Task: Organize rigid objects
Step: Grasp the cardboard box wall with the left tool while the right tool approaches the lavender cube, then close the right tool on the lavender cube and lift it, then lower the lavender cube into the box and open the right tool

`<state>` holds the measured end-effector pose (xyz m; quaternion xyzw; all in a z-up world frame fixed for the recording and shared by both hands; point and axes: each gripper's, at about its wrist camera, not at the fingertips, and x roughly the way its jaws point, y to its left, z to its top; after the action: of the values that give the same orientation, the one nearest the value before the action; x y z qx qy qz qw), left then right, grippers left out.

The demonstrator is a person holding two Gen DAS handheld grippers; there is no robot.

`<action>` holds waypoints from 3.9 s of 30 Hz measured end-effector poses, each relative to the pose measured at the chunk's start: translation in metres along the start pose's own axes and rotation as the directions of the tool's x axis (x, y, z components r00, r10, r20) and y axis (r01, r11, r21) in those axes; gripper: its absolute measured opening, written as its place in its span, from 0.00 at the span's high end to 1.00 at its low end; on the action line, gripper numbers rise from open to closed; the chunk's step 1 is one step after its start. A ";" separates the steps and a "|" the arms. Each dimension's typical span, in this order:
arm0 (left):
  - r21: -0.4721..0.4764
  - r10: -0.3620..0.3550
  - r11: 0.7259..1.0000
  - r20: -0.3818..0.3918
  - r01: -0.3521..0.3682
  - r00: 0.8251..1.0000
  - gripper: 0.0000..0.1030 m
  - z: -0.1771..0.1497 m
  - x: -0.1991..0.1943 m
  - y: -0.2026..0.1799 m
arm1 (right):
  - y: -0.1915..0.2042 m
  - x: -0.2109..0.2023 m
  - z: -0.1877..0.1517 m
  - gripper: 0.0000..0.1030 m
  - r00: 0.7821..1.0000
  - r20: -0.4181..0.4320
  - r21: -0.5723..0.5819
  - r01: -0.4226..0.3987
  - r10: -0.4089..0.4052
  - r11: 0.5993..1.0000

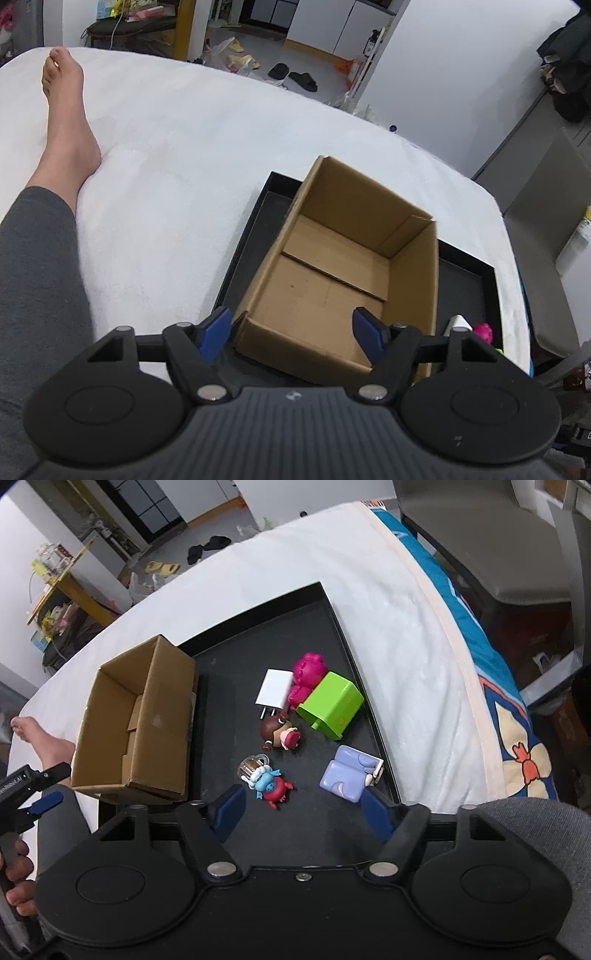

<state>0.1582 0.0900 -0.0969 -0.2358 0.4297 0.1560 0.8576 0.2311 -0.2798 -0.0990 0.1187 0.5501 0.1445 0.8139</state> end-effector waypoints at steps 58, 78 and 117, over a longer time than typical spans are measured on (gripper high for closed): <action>0.007 -0.008 1.000 -0.035 0.009 0.999 0.84 -0.031 0.038 0.018 | 0.030 0.053 0.020 0.62 0.996 -0.048 0.051 0.078 -0.076 0.996; 0.006 -0.024 1.000 -0.038 0.024 0.999 0.84 -0.031 0.039 0.019 | 0.112 0.035 0.066 0.62 0.999 0.050 -0.081 0.012 -0.008 0.997; -0.027 -0.063 0.998 -0.047 0.061 0.997 0.82 -0.030 0.043 0.028 | 0.231 0.144 0.068 0.62 0.995 -0.095 -0.360 -0.058 0.025 0.931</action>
<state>0.1500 0.1005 -0.1547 -0.2634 0.4407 0.1290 0.8484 0.3214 -0.0147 -0.1166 -0.0281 0.5472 0.2658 0.7932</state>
